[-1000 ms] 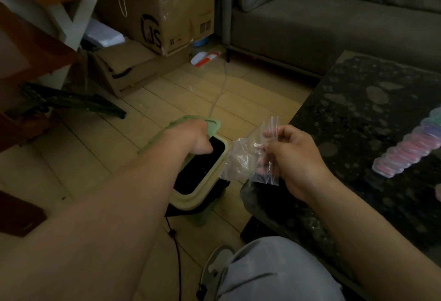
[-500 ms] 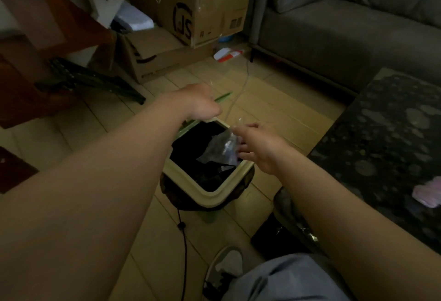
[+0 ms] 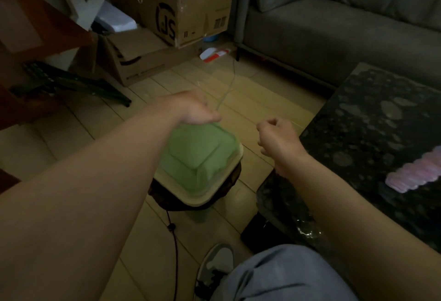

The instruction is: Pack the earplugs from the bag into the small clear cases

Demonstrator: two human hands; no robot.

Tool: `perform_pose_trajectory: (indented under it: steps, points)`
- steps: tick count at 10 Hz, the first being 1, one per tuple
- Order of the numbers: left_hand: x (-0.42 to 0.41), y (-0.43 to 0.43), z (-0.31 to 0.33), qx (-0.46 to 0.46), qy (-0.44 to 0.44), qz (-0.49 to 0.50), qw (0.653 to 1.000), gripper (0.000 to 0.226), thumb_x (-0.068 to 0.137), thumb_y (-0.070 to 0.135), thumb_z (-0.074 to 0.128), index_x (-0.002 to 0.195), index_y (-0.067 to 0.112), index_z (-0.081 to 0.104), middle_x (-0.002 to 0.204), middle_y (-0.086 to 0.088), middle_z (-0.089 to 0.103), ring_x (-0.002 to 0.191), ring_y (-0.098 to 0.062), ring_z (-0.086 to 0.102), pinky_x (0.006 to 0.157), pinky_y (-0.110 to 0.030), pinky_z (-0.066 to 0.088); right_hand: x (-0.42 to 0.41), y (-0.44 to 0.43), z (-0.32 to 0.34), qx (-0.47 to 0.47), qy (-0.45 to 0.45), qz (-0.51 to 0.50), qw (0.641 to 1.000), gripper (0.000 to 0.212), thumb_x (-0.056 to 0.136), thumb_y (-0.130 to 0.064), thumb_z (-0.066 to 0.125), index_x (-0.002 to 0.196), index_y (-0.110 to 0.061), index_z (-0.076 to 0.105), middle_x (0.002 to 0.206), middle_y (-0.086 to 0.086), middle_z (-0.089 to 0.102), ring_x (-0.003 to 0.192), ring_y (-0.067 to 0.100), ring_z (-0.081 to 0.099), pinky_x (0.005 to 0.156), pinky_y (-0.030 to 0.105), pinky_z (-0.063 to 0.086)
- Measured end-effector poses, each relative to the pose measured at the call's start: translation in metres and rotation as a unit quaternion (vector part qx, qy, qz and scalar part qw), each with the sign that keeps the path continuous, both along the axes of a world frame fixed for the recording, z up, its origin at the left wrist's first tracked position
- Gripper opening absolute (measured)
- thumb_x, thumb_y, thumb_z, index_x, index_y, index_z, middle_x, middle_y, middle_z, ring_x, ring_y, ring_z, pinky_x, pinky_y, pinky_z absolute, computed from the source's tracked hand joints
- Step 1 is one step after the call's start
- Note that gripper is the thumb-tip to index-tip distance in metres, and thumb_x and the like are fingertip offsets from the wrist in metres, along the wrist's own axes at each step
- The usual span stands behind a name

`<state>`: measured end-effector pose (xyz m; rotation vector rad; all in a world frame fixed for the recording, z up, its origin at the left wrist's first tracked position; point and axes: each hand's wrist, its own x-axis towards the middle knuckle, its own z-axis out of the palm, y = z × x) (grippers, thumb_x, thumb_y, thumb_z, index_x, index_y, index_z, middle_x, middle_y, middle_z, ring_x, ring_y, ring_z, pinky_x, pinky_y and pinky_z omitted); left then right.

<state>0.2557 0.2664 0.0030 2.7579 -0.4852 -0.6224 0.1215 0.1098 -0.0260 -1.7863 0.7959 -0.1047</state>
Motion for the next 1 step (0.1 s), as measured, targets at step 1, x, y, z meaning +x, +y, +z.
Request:
perform_pose_trajectory:
  steps: [1]
  points:
    - [-0.0082, -0.0121, 0.0039, -0.021, -0.007, -0.009, 1.0, 0.056, 0.094, 0.05, 0.064, 0.134, 0.011, 0.062, 0.134, -0.012, 0.058, 0.113, -0.031, 0.061, 0.08, -0.032, 0.05, -0.0155, -0.0112, 0.0036, -0.009, 0.0, -0.022, 1.0, 0.008, 0.098, -0.029, 0.05, 0.09, -0.031, 0.049, 0.098, -0.003, 0.057, 0.097, 0.022, 0.063, 0.092, 0.048, 0.057]
